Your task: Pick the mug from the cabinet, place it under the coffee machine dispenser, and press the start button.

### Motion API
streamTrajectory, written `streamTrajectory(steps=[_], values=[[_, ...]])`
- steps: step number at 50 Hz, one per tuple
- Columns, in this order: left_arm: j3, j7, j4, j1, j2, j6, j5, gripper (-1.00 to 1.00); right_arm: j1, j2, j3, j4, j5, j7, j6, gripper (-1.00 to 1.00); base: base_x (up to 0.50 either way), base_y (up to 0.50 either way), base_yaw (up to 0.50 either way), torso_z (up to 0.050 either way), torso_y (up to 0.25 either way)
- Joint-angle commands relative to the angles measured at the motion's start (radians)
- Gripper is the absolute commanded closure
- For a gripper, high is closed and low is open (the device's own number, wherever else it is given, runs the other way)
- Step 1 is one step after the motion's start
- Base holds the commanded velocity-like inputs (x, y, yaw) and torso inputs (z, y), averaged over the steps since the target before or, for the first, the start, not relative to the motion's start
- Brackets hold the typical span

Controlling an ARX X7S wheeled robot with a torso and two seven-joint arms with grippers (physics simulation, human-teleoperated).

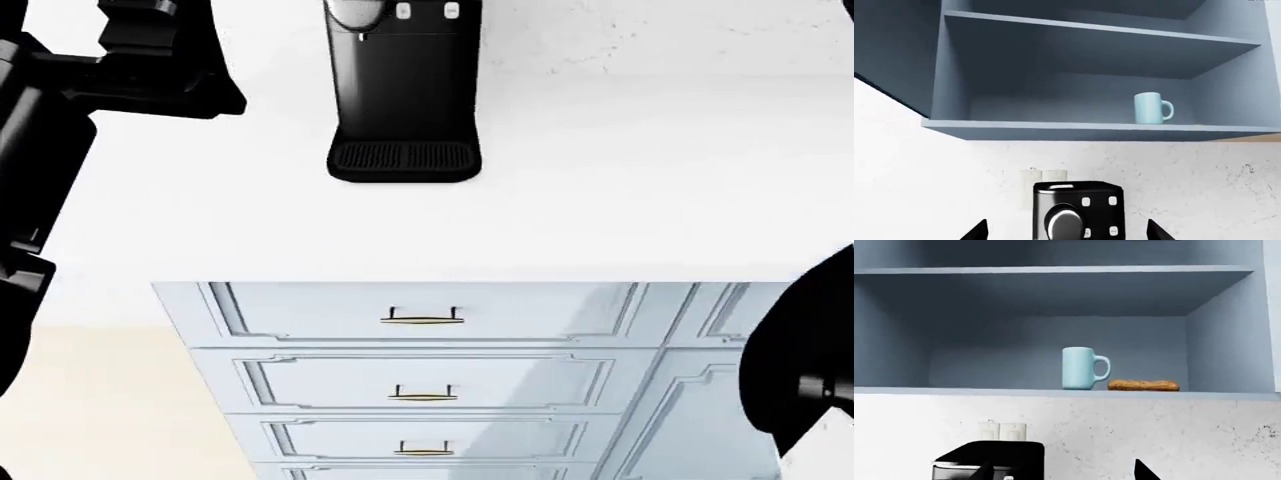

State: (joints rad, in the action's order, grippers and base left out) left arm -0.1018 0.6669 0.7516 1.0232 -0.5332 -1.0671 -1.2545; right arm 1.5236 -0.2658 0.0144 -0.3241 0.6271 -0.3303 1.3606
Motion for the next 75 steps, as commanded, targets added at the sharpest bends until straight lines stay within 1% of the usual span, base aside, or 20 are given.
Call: streamTrajectory(steps=[1, 6, 9, 11, 12, 13, 15, 17, 19, 21, 27, 29, 31, 37, 41, 45, 54, 66, 70, 75], values=[[0.003, -0.006, 0.004, -0.003, -0.009, 0.004, -0.008, -1.0, 0.219, -0.013, -0.161, 0.318, -0.123, 0.069, -0.2, -1.0, 0.0, 0.5, 0.0, 0.041, 0.111], [-0.001, -0.005, -0.002, -0.007, -0.012, 0.006, -0.018, -1.0, 0.442, 0.018, -0.297, 0.675, -0.251, 0.155, -0.413, -1.0, 0.0, 0.28, 0.0, 0.042, 0.11], [0.002, 0.001, -0.004, -0.002, -0.011, 0.002, -0.029, -1.0, 0.62, 0.071, -0.397, 1.017, -0.337, 0.243, -0.576, -1.0, 0.0, 0.0, 0.0, 0.042, 0.111], [0.006, 0.033, -0.013, 0.01, -0.011, -0.018, -0.074, -1.0, 0.762, 0.132, -0.419, 1.317, -0.38, 0.28, -0.752, -1.0, 0.0, 0.0, 0.0, 0.027, 0.027], [0.005, 0.044, -0.01, 0.015, -0.012, -0.023, -0.089, -1.0, 0.831, 0.164, -0.407, 1.467, -0.403, 0.293, -0.834, -1.0, 0.0, 0.0, 0.0, 0.0, 0.0], [0.004, 0.053, -0.007, 0.018, -0.013, -0.026, -0.101, -1.0, 0.832, 0.171, -0.352, 1.52, -0.456, 0.298, -0.817, -1.0, 0.0, 0.0, 0.0, 0.0, 0.0], [0.005, 0.062, 0.003, 0.021, -0.017, -0.03, -0.114, -1.0, 0.832, 0.191, -0.234, 1.506, -0.614, 0.334, -0.781, -1.0, 0.0, 0.0, 0.0, 0.0, 0.0], [0.005, 0.065, 0.014, 0.019, -0.022, -0.031, -0.121, -1.0, 0.833, 0.207, -0.124, 1.498, -0.717, 0.343, -0.754, -1.0, 0.0, 0.0, 0.0, 0.0, 0.0], [0.007, 0.063, 0.021, 0.017, -0.025, -0.032, -0.12, -1.0, 0.833, 0.211, -0.06, 1.495, -0.745, 0.326, -0.743, -1.0, 0.0, 0.0, 0.0, 0.0, 0.0], [0.01, 0.057, 0.024, 0.013, -0.027, -0.03, -0.113, -1.0, 0.833, 0.206, -0.034, 1.496, -0.733, 0.326, -0.727, -1.0, 0.0, 0.0, 0.0, 0.0, 0.0], [0.016, 0.054, 0.028, 0.012, -0.03, -0.028, -0.11, -1.0, 0.833, 0.195, -0.041, 1.545, -0.722, 0.388, -0.788, -1.0, 0.0, 0.0, 0.0, 0.0, 0.0], [0.019, 0.052, 0.029, 0.011, -0.03, -0.028, -0.107, -1.0, 0.833, 0.195, -0.045, 1.545, -0.733, 0.42, -0.762, -1.0, 0.0, 0.0, 0.0, 0.0, 0.0], [0.022, 0.05, 0.03, 0.011, -0.03, -0.027, -0.105, -1.0, 0.833, 0.191, -0.024, 1.525, -0.702, 0.429, -0.733, -1.0, 0.0, 0.0, 0.0, 0.0, 0.0], [0.025, 0.046, 0.033, 0.011, -0.035, -0.024, -0.102, -1.0, 0.833, 0.186, -0.024, 1.513, -0.678, 0.5, -0.673, -1.0, 0.0, 0.0, 0.0, 0.0, 0.0], [0.027, 0.049, 0.035, 0.015, -0.038, -0.024, -0.105, -1.0, 0.833, 0.179, -0.024, 1.52, -0.668, 0.536, -0.675, -1.0, 0.0, -0.14, 0.0, 0.0, 0.0], [0.031, 0.051, 0.036, 0.018, -0.039, -0.024, -0.105, -1.0, 0.833, 0.171, -0.021, 1.528, -0.669, 0.514, -0.683, -1.0, 0.0, -0.44, 0.0, 0.0, 0.0], [0.035, 0.036, 0.043, -0.001, -0.045, -0.015, -0.083, -1.0, 0.833, 0.165, -0.022, 1.531, -0.668, 0.495, -0.696, -1.0, 0.0, 0.0, 0.0, 0.0, 0.0], [0.033, 0.037, 0.047, 0.003, -0.054, -0.006, -0.079, -1.0, 0.833, 0.162, -0.03, 1.532, -0.685, 0.49, -0.702, -1.0, 0.3, 0.0, 0.0, 0.0, 0.0], [0.009, 0.054, 0.047, 0.033, -0.07, 0.002, -0.089, -1.0, 0.833, 0.162, -0.03, 1.527, -0.693, 0.492, -0.701, -1.0, 0.31, 0.0, 0.0, 0.0, 0.0], [-0.036, 0.072, 0.036, 0.079, -0.11, 0.008, -0.115, -1.0, 0.833, 0.163, -0.03, 1.528, -0.699, 0.493, -0.704, -1.0, 0.31, 0.0, 0.0, 0.0, 0.0]])
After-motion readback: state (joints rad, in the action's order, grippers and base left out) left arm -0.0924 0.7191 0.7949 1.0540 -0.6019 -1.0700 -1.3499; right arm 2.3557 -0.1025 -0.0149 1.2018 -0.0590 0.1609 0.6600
